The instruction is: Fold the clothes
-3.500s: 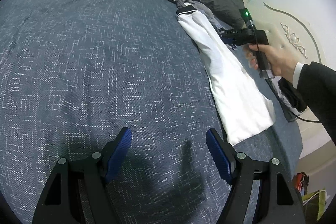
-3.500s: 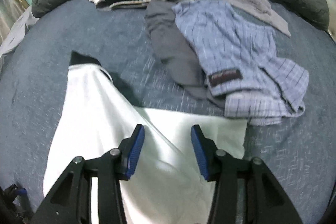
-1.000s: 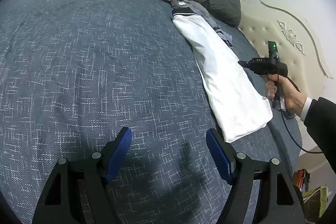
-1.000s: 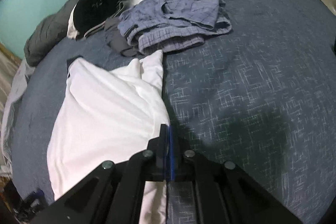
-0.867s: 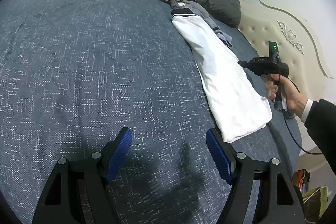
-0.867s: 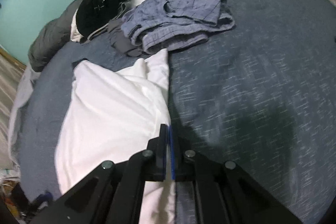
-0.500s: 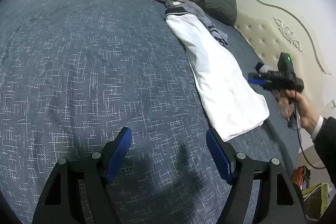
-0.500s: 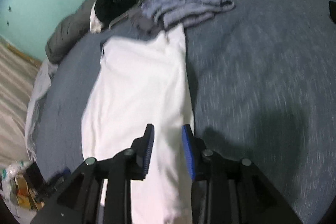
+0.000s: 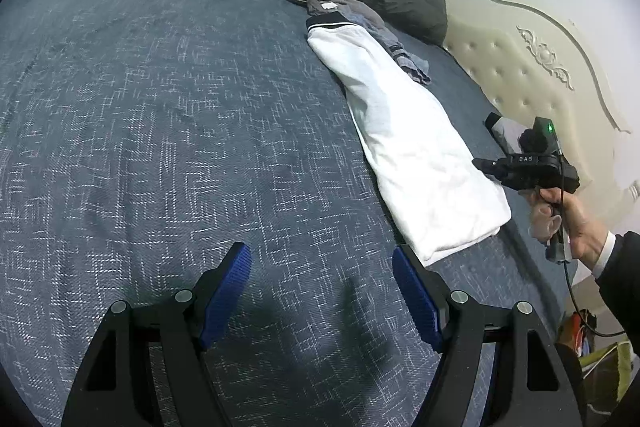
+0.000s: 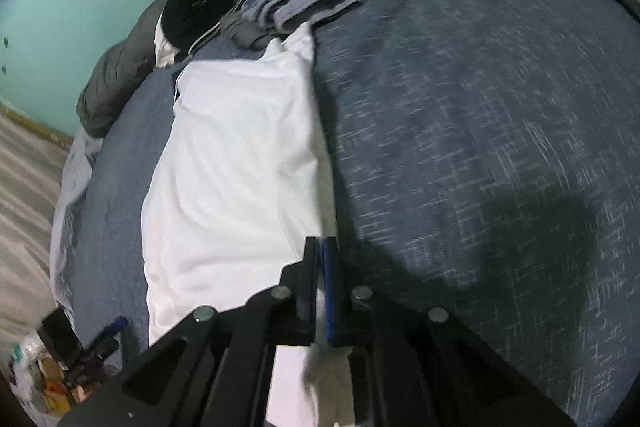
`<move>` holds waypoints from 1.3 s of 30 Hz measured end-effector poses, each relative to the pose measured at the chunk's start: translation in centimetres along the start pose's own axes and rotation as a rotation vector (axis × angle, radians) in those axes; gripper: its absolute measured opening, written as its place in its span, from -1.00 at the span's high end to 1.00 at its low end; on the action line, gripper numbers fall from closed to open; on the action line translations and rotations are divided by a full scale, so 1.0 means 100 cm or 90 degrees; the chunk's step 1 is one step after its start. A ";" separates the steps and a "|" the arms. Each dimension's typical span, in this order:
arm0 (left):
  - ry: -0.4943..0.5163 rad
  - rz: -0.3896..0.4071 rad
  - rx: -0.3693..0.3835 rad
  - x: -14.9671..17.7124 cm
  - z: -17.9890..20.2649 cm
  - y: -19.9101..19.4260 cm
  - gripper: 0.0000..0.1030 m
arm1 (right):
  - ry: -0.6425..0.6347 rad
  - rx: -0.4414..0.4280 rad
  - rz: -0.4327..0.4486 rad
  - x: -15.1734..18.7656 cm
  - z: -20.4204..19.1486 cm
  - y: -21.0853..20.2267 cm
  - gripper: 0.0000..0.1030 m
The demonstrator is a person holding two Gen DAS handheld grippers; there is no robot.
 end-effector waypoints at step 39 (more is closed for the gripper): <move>-0.036 -0.073 0.046 0.001 0.066 0.055 -0.49 | -0.003 -0.033 -0.076 0.077 0.010 -0.036 0.38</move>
Point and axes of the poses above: each gripper's, at about its wrist camera, not at the fingertips, and y roughly the way its jaws point, z to its right, x to its underside, the point moved 7 cm from there along y, roughly the way its jaws point, and after that the axes turned 7 degrees about x, right-handed, at the moved point
